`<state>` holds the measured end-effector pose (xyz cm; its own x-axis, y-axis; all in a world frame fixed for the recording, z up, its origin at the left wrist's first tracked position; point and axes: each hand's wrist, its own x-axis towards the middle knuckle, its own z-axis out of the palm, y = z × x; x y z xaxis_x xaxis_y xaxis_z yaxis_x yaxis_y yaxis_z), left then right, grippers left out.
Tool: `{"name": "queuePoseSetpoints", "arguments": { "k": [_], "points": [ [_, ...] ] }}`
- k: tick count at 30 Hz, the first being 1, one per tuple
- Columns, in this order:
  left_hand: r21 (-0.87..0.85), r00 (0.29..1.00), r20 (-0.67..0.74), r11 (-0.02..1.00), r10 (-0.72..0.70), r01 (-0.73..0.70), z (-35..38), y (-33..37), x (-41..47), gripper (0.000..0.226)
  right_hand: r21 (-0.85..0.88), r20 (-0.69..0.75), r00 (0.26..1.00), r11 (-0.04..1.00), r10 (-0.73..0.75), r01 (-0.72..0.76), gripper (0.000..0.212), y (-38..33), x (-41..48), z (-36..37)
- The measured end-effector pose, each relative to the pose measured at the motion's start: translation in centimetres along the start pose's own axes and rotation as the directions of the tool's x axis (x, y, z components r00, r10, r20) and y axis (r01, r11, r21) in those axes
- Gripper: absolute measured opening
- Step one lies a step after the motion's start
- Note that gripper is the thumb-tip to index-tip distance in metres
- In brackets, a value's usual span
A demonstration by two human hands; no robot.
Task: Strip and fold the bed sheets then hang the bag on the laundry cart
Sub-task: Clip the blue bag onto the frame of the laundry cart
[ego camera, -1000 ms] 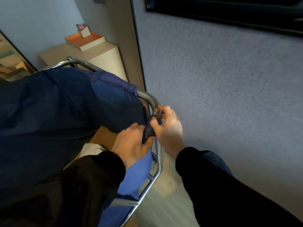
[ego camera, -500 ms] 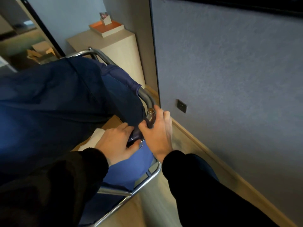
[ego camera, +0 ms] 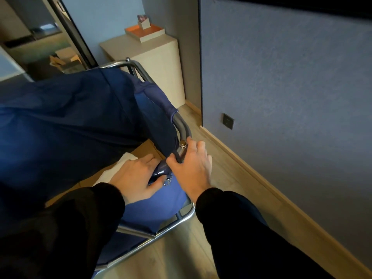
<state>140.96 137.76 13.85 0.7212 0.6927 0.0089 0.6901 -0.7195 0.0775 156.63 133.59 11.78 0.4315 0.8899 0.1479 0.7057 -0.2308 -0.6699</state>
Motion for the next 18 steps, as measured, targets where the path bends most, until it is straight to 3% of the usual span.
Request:
{"name": "queuePoseSetpoints", "arguments": {
  "k": [7,13,18],
  "points": [
    [-0.087,0.994,-0.043,0.992,-0.098,0.094,-0.5,0.3,-1.6,0.057,-0.261,0.082,0.985,0.95,-0.153,0.169,0.052,0.4,-2.3,-1.3],
    [-0.198,0.971,-0.044,0.955,-0.233,0.22,-1.8,1.2,2.4,0.047,0.037,0.201,0.979,0.999,-0.02,0.013,0.039,2.1,0.1,-1.7],
    [-0.183,0.955,-0.051,0.943,-0.291,0.278,-1.9,1.2,7.8,0.031,0.078,0.278,0.948,0.987,-0.155,0.139,0.042,3.9,2.7,-1.1]
  ]
}}
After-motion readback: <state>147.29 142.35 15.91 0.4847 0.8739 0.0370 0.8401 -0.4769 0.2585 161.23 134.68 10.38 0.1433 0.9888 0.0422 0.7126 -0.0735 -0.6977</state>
